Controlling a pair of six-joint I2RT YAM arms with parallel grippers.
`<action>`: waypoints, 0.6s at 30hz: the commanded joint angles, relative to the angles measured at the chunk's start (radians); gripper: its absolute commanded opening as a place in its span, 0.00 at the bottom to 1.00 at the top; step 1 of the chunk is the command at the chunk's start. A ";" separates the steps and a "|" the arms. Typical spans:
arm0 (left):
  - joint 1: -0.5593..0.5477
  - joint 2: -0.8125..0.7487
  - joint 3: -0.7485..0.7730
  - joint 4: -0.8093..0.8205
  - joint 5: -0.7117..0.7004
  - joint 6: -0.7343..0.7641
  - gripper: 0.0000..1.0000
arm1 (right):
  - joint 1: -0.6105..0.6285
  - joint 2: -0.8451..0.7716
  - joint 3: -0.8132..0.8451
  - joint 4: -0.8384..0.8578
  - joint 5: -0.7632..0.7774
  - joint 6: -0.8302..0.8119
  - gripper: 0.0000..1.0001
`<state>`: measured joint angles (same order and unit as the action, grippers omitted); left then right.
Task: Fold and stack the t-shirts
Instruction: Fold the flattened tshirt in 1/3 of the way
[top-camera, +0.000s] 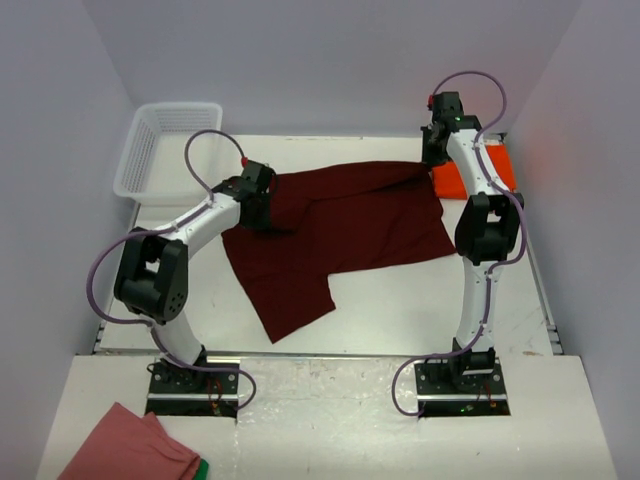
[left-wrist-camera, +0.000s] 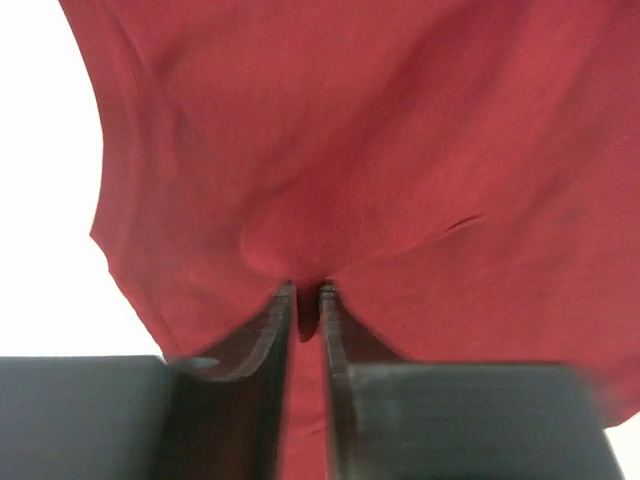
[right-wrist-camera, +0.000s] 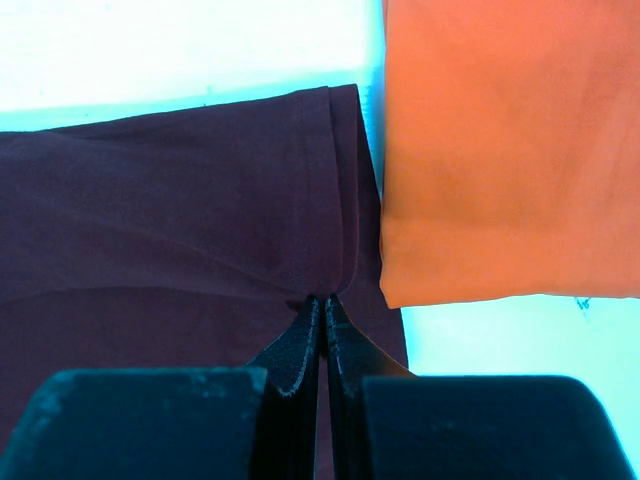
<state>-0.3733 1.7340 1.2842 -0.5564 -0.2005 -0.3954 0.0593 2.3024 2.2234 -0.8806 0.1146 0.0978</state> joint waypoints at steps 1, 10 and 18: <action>-0.033 -0.001 -0.065 0.038 -0.046 -0.049 0.25 | 0.010 -0.020 0.028 -0.004 0.007 0.002 0.00; -0.052 -0.114 -0.019 0.055 -0.352 -0.117 0.50 | 0.019 -0.015 0.039 -0.018 0.010 -0.007 0.00; -0.024 0.117 0.283 -0.019 -0.421 -0.071 0.29 | 0.022 0.008 0.053 -0.031 0.040 -0.009 0.00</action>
<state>-0.4206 1.7622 1.4815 -0.5686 -0.5659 -0.4774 0.0776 2.3035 2.2253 -0.8955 0.1188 0.0937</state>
